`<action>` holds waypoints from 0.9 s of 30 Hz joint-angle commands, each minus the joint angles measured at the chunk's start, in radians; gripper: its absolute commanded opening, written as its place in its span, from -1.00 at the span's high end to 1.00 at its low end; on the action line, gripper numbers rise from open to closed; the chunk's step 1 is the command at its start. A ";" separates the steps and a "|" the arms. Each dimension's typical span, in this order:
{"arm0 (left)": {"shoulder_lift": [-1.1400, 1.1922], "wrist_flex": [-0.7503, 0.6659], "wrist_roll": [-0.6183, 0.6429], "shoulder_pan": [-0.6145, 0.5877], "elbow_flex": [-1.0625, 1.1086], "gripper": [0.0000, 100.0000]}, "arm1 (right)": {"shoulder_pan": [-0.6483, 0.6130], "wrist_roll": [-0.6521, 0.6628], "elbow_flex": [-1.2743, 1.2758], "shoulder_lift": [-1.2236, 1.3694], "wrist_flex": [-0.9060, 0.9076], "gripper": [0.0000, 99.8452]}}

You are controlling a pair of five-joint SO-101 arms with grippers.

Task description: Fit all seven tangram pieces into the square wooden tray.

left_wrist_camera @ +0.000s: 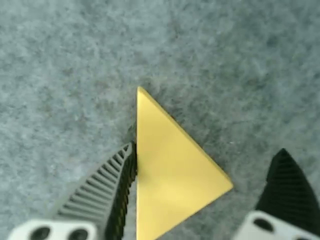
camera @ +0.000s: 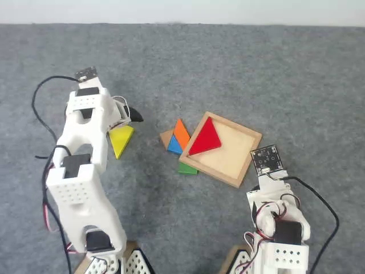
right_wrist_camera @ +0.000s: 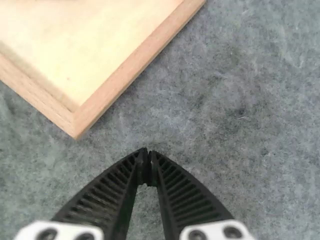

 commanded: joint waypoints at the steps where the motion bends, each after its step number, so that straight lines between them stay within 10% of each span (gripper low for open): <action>1: 0.052 0.035 -0.031 0.046 -0.050 0.23 | -0.005 -0.002 0.018 -0.019 0.013 0.98; 27: 0.000 0.046 -0.261 0.046 -0.021 0.43 | -0.005 -0.002 0.018 -0.019 0.013 0.98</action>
